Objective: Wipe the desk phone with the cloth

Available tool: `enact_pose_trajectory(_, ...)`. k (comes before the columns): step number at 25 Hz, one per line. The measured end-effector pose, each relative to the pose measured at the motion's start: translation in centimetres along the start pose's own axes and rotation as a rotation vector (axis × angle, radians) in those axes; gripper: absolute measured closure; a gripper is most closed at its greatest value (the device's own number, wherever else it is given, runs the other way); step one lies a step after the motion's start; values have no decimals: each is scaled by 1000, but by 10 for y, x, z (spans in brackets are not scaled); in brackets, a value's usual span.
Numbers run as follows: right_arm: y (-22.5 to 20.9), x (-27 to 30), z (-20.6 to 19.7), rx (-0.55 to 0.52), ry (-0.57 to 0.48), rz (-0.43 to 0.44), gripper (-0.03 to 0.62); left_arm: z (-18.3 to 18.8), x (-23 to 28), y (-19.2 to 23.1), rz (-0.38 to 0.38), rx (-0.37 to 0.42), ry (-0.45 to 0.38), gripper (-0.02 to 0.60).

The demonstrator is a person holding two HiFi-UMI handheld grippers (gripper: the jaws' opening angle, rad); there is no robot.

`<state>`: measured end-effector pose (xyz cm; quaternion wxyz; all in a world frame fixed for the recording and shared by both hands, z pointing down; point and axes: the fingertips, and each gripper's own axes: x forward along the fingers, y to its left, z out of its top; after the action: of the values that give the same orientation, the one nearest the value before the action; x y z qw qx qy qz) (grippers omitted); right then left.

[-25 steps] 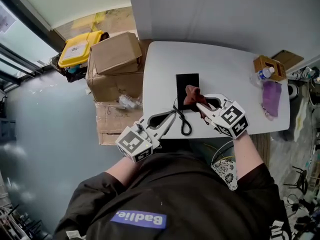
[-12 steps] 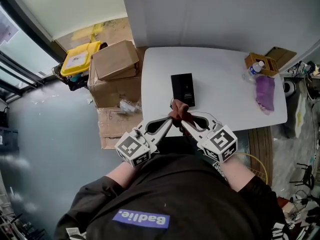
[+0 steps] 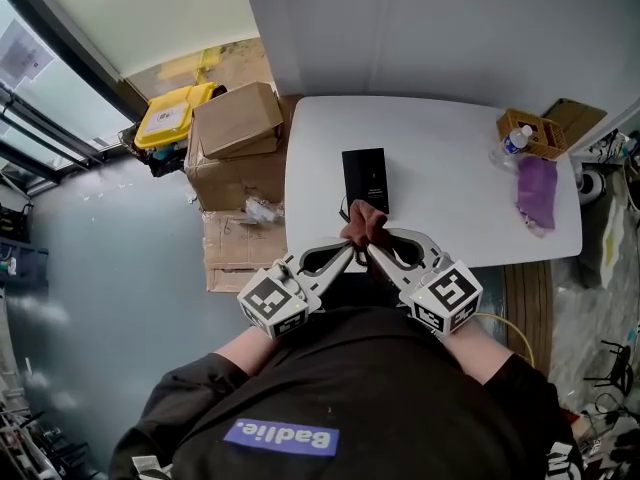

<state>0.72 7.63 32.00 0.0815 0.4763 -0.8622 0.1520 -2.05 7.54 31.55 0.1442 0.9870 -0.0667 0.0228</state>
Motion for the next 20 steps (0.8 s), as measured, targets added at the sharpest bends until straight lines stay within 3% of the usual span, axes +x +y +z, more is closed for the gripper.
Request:
enact_pose_trajectory(13, -1, -14, -2, 12, -13, 30, 523, -4, 2, -4, 70, 3, 10, 566)
enact_pose_trajectory(20, 0, -22, -4, 10, -18, 25, 523, -9, 4, -16, 32, 31, -8, 566)
